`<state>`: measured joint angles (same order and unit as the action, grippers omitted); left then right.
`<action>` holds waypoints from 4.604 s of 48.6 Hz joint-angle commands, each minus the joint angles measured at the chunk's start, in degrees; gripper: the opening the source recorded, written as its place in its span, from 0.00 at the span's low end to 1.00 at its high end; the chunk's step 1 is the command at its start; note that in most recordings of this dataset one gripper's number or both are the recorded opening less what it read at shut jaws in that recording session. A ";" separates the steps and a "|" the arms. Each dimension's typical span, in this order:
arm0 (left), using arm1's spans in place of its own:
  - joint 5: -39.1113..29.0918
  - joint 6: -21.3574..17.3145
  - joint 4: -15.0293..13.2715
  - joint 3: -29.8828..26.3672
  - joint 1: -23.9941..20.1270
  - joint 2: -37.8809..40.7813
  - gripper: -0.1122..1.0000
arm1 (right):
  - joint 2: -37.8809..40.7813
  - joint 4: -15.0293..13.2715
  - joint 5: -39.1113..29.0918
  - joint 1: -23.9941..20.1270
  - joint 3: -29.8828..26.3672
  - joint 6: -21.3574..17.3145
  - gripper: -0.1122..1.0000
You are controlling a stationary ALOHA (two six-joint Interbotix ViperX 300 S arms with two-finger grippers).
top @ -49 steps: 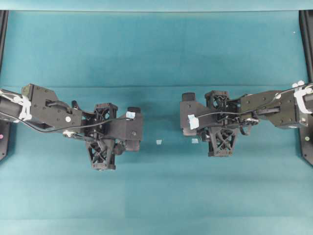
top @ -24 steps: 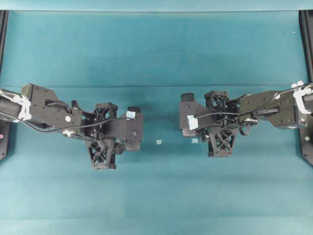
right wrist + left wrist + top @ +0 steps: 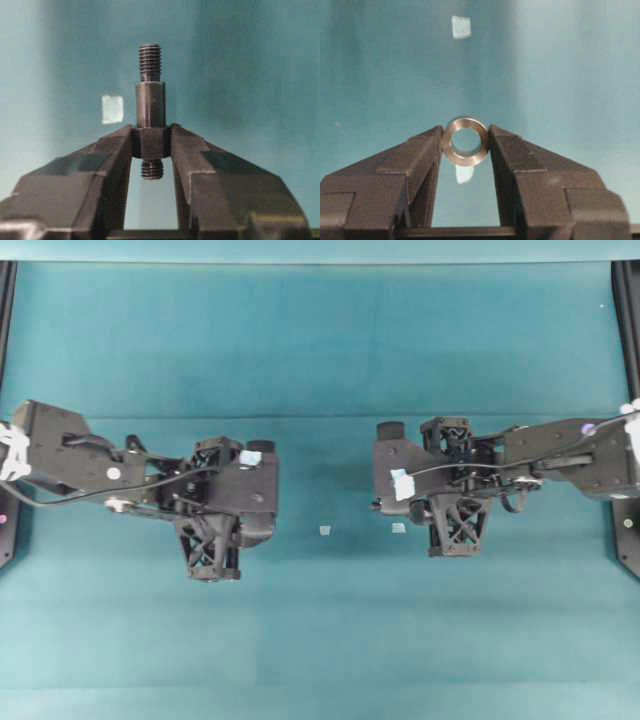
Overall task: Insert the washer onto the shaft with both hands.
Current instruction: 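Lift both objects and bring the washer toward the shaft's upper thread, then align the washer hole with the shaft tip and push it on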
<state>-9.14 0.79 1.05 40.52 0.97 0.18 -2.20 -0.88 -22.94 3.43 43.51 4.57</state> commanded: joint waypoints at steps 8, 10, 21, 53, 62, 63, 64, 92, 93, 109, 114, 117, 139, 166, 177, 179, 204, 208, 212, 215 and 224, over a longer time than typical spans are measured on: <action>10.55 0.09 0.18 2.99 0.09 -3.43 0.43 | -3.43 -0.09 7.38 -0.88 2.55 0.00 0.10; 11.43 0.09 0.18 3.43 0.00 -3.60 0.43 | -3.69 0.00 8.70 -0.97 2.99 0.00 0.10; 13.71 0.09 0.18 3.87 0.00 -3.87 0.43 | -4.83 1.76 14.77 -1.32 4.92 -0.09 0.10; 22.85 0.35 0.09 4.57 -0.35 -1.85 0.43 | -4.57 2.37 33.75 -4.13 12.74 -9.23 0.10; 25.66 0.44 0.09 3.87 -0.35 -0.44 0.43 | -2.99 2.37 36.91 -5.19 13.01 -10.72 0.10; 25.75 0.44 0.09 3.78 -0.35 -0.26 0.43 | -2.64 2.37 37.18 -5.36 12.92 -10.81 0.10; 25.93 0.44 0.09 3.69 -0.35 -0.18 0.43 | -2.37 2.37 37.27 -5.54 12.92 -10.72 0.10; 32.96 4.31 0.09 3.43 0.35 2.90 0.43 | 1.41 2.37 42.63 -6.42 11.60 -10.90 0.10; 33.05 4.31 0.09 3.34 0.44 2.99 0.43 | 1.41 2.37 42.63 -6.42 11.60 -10.90 0.10; 34.28 4.39 0.09 2.55 0.62 3.96 0.43 | 2.11 2.37 45.00 -6.33 11.60 -10.90 0.10; 35.07 4.92 0.09 2.55 0.70 4.04 0.43 | 2.46 2.37 45.53 -6.42 11.34 -10.90 0.10; 35.77 5.71 0.09 2.55 0.62 4.22 0.43 | 2.64 2.37 45.79 -6.42 11.16 -10.90 0.10; 38.58 8.17 0.09 2.29 1.41 5.80 0.43 | 3.60 2.37 47.90 -6.15 10.37 -10.90 0.10; 40.34 10.11 0.09 2.99 1.58 6.50 0.43 | 3.43 2.46 50.10 -5.80 10.81 -11.25 0.10; 40.34 10.11 0.09 4.39 1.41 6.15 0.43 | 3.16 2.46 50.10 -5.89 11.51 -12.57 0.10; 40.34 10.11 0.09 4.39 1.41 6.15 0.43 | 3.16 2.46 50.10 -5.89 11.51 -12.57 0.10; 40.96 10.11 0.09 3.25 0.97 6.59 0.43 | 3.43 2.46 50.19 -5.89 11.16 -12.57 0.10; 40.96 10.11 0.09 3.25 0.97 6.59 0.43 | 3.43 2.46 50.71 -5.89 11.07 -12.57 0.10; 40.96 10.11 0.09 3.25 1.05 6.59 0.43 | 3.43 2.46 51.86 -5.80 11.07 -12.66 0.10; 40.96 10.11 0.09 3.25 1.05 6.68 0.43 | 3.43 2.46 52.56 -5.80 10.99 -12.74 0.10; 40.96 10.20 0.18 2.90 1.14 7.38 0.43 | 3.60 2.37 52.91 -5.80 10.63 -12.74 0.10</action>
<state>31.20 10.90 1.14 44.38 1.85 7.65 1.76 1.41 29.18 -2.37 55.20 -7.56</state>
